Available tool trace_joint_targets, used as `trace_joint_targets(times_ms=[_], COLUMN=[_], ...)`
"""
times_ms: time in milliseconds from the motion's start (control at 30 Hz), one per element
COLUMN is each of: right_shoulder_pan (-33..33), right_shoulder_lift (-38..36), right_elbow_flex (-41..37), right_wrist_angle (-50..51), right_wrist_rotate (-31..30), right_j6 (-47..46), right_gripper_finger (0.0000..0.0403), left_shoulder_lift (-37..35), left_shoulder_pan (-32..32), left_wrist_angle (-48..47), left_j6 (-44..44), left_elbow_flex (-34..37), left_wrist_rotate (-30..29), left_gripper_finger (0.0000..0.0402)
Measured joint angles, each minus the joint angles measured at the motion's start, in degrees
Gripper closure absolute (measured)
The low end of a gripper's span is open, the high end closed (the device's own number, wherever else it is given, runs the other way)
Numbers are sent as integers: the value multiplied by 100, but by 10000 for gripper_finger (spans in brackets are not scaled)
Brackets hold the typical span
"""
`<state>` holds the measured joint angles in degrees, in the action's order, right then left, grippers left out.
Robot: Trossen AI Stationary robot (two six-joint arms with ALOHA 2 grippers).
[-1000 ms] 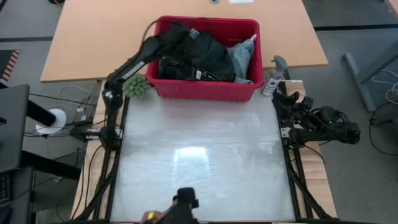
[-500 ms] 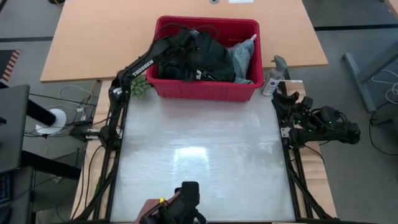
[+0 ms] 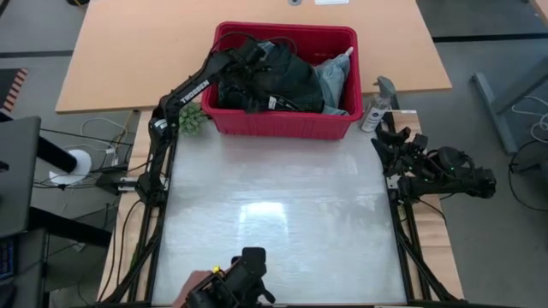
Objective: Fold Laundry from Bin
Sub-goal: Fold the black pants
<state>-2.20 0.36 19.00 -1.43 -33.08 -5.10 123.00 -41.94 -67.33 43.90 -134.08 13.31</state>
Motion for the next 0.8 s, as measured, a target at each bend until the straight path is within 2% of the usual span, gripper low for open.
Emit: trace_joint_targets(times_ms=[200,367,500,667,800], right_shoulder_pan=[0,4,4,4,4], right_shoulder_lift=[0,0,0,0,0], right_elbow_flex=[0,0,0,0,0], right_wrist_angle=[0,68,76,129,127], right_wrist_rotate=[-2,-22,-33,-39,-62], right_j6=[-98,-136,-156,-231,-214], right_gripper_finger=[163,163,163,163,163], left_shoulder_lift=[-2,-2,-4,-14,-40], left_shoulder_pan=[-6,-41,-1,19,112], left_wrist_angle=[-292,-267,-193,-131,-100], left_j6=[331,317,346,374,555], left_elbow_flex=[0,0,0,65,395], left_wrist_rotate=[-372,148,146,424,228], left_gripper_finger=[146,146,146,146,146])
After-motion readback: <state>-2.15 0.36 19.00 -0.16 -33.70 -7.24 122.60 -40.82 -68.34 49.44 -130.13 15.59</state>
